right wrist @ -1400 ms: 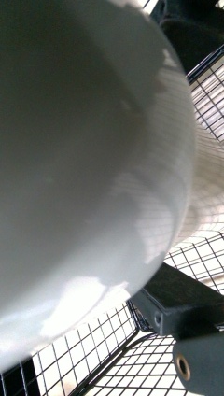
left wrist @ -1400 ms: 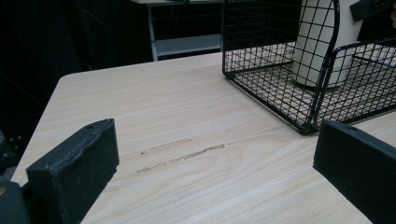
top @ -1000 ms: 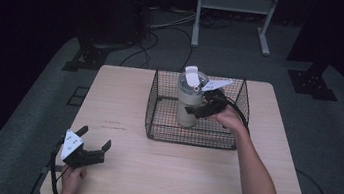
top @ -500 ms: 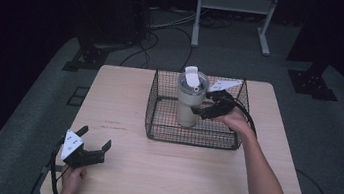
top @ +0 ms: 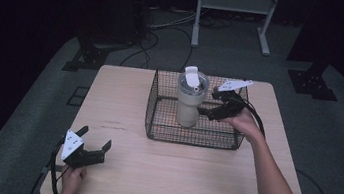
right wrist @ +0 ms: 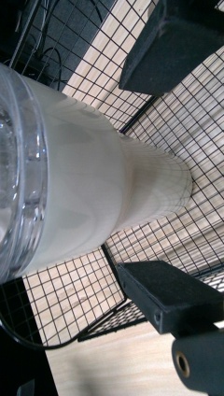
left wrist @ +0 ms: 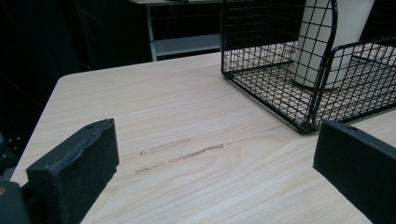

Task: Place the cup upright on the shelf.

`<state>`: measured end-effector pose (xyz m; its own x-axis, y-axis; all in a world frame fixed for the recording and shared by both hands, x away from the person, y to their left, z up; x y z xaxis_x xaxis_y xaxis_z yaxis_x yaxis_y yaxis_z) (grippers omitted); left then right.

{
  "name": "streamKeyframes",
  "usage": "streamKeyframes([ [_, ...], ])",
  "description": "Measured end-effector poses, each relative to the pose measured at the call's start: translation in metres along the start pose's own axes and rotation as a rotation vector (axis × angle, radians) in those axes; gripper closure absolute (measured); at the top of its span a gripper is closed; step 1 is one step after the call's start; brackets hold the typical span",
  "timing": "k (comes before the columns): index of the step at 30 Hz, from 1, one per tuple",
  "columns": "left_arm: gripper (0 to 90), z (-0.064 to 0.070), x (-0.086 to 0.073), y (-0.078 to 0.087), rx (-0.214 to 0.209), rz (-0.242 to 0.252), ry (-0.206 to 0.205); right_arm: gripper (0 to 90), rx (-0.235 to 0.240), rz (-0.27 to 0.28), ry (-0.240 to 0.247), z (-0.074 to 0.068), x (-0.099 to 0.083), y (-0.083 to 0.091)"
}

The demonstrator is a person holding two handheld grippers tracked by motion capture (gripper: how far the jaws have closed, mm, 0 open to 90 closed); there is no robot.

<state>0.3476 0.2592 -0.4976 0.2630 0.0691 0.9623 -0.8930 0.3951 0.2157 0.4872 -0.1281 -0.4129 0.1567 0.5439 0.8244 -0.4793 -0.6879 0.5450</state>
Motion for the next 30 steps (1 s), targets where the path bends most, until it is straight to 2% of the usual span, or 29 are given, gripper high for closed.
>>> streamKeyframes([
  [18, 0.0, 0.000, 0.000, 0.000, 0.002, 0.000, 0.000, 10.1, -0.005, 0.007, 0.018, -0.009, 0.006, 0.026],
  [26, 0.0, 0.000, 0.000, 0.000, 0.003, 0.000, 0.000, 10.1, -0.006, -0.004, 0.040, -0.013, 0.005, 0.038],
  [30, 0.0, 0.000, 0.000, 0.000, 0.003, 0.000, -0.001, 10.2, 0.001, -0.002, 0.036, -0.015, 0.001, 0.043],
])
Point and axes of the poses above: each handheld gripper's, and its own axes: y roughly backward along the jaws, x roughly out of its top, z roughly to its right, the point moved 7 cm from there along -y, roughly forward along the jaws, and after that the axes turned 13 degrees about y, right-handed, at the moved point
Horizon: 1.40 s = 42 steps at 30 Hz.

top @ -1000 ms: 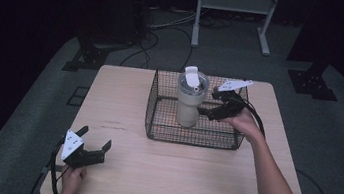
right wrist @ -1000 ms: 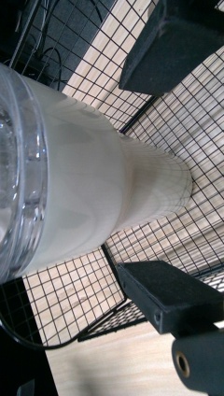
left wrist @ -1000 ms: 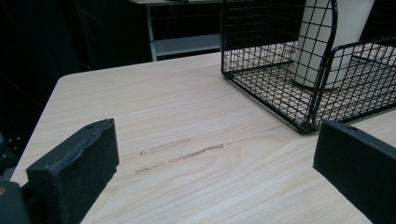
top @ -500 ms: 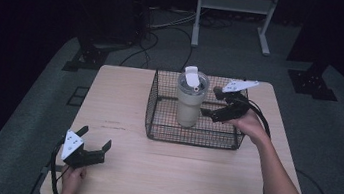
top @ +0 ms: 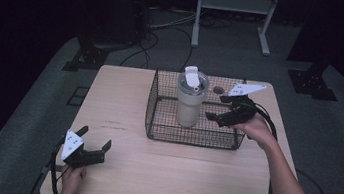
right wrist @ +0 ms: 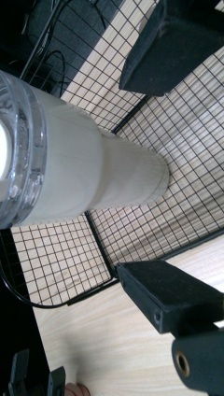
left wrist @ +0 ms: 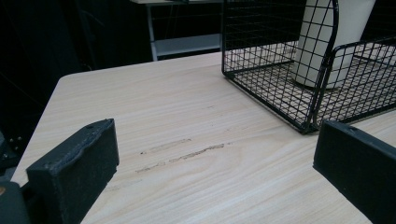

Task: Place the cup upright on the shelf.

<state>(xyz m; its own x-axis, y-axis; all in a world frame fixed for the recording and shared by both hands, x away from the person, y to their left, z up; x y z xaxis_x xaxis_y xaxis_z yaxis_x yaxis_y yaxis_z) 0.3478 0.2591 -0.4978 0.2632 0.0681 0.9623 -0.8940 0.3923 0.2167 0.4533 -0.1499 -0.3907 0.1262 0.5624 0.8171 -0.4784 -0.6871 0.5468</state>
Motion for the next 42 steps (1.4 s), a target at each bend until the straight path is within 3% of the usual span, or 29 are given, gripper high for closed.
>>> streamKeyframes([
  [19, 0.0, 0.000, 0.000, 0.000, -0.001, 0.000, -0.001, 10.2, -0.011, 0.019, 0.008, -0.012, -0.012, 0.028],
  [42, 0.0, 0.001, 0.000, 0.000, 0.000, 0.000, -0.006, 10.3, 0.011, 0.034, 0.003, -0.037, -0.037, 0.043],
])
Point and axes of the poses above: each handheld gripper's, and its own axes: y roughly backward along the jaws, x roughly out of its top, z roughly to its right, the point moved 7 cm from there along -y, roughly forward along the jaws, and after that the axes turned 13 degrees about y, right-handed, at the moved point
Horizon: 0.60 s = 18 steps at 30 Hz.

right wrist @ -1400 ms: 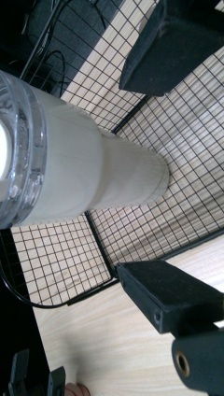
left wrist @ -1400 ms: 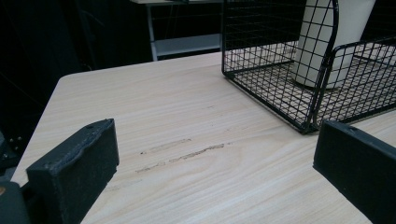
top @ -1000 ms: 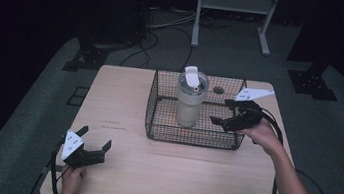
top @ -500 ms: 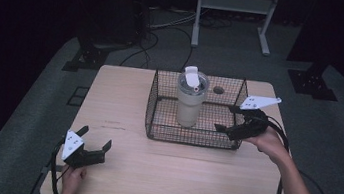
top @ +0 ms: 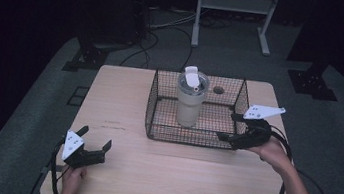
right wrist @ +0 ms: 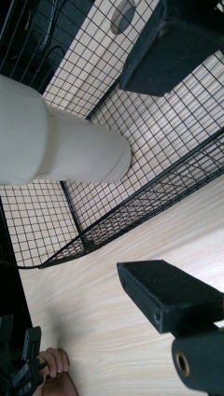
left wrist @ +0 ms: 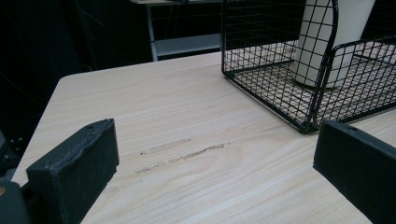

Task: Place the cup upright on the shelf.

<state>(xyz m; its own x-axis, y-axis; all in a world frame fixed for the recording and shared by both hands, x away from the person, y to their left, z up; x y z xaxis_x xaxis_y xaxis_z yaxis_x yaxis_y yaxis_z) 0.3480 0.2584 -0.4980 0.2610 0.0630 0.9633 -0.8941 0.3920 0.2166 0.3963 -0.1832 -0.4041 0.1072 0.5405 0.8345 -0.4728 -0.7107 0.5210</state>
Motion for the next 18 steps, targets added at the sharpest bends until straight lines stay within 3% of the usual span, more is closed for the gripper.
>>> streamKeyframes([
  [18, 0.0, 0.000, 0.000, 0.000, 0.001, -0.001, 0.001, 10.3, 0.005, 0.013, -0.032, -0.015, -0.021, 0.012],
])
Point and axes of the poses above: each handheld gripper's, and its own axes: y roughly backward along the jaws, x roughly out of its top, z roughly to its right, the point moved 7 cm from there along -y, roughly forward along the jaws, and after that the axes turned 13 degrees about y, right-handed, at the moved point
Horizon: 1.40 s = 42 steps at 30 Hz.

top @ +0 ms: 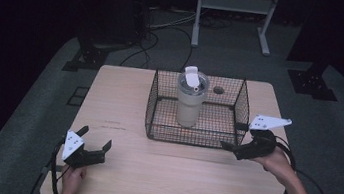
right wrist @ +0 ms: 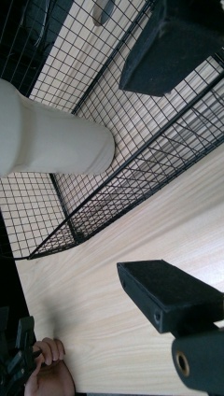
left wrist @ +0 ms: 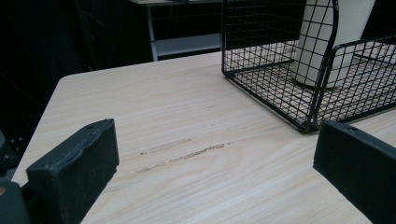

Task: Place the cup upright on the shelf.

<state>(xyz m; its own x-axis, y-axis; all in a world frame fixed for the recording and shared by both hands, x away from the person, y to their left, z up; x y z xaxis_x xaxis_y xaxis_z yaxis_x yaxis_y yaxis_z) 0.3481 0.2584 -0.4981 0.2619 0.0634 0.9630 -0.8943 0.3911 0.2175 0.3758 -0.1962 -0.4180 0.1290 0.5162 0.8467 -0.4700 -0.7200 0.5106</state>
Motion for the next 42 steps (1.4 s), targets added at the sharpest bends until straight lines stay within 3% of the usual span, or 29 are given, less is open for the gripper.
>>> streamKeyframes([
  [23, 0.0, 0.000, 0.000, 0.000, -0.001, 0.000, 0.000, 10.3, -0.004, 0.020, -0.031, -0.018, -0.028, 0.009],
  [42, 0.0, 0.001, 0.000, 0.000, 0.001, -0.005, 0.000, 10.3, -0.030, 0.039, -0.086, -0.028, -0.056, 0.019],
])
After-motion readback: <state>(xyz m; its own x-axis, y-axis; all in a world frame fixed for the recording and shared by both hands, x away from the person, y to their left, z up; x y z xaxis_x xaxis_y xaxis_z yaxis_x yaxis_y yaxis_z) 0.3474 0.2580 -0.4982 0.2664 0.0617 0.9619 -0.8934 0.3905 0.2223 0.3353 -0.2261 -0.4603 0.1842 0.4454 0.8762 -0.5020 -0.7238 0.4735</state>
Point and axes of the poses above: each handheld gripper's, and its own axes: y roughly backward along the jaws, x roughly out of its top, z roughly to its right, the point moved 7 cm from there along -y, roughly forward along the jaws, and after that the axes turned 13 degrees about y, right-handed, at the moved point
